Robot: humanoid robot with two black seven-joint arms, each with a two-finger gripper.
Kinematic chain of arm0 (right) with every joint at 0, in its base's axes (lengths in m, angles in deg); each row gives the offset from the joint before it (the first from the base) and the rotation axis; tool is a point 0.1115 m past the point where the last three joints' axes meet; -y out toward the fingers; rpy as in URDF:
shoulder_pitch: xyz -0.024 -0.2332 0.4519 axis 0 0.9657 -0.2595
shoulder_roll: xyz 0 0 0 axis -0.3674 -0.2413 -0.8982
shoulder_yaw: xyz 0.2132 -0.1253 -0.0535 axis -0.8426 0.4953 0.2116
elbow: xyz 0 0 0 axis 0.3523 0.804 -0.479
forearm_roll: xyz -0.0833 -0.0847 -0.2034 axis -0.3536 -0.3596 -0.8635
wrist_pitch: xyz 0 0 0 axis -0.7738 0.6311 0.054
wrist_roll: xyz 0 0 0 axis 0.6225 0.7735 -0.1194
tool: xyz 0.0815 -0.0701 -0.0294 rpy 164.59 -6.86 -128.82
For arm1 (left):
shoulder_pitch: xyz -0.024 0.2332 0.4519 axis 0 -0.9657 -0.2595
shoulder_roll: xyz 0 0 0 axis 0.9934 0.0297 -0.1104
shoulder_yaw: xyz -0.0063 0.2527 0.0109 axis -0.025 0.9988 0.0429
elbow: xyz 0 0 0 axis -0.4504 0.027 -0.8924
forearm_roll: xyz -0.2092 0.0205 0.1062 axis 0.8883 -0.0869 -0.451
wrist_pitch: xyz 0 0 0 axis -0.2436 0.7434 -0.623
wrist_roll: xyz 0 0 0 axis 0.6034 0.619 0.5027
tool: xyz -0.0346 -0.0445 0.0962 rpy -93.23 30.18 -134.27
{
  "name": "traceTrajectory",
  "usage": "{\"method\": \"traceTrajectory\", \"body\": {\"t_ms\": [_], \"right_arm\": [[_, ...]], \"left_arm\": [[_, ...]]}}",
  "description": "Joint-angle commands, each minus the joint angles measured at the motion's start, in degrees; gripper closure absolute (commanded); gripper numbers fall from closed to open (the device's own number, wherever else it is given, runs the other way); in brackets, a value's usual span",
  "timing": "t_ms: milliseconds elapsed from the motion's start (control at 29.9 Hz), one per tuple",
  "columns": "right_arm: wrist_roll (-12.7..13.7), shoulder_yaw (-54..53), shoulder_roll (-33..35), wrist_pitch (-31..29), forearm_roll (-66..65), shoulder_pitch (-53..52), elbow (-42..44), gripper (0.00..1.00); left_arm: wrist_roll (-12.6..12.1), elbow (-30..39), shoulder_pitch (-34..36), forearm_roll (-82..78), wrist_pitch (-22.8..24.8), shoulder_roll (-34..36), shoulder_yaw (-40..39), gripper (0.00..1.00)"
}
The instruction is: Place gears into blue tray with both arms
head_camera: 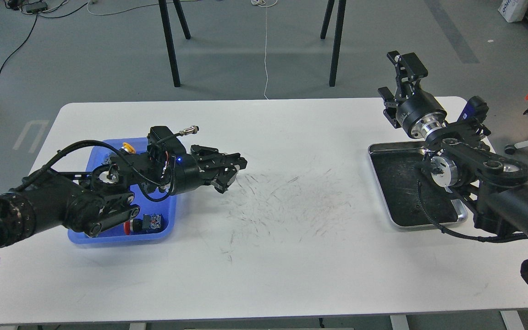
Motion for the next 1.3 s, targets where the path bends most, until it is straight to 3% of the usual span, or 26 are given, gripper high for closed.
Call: {"method": "traceTrajectory", "body": {"t_ms": [0,167,869,1270], "right_arm": [[0.0,-0.2,0.0,0.0,0.0,0.4,0.0,0.03],[0.0,-0.2,0.1,-0.1,0.0,0.3,-0.1,0.03],[0.0,-2.1,0.1,0.0,0.1,0.4,-0.3,0.03],[0.0,-2.1,0.2,-0.1,0.0,0.4,-0.2,0.03]], "left_arm": [[0.0,0.3,0.8,1.8,3.4,0.7,-4.2,0.85],[0.0,0.2,2.1,1.8,6.1,2.2,-6.0,0.85],[0.0,-0.5,2.0,2.6,9.2,12.9,-7.7,0.82],[0.0,-0.5,0.4,1.3,8.9,17.5,1.2,0.82]]}}
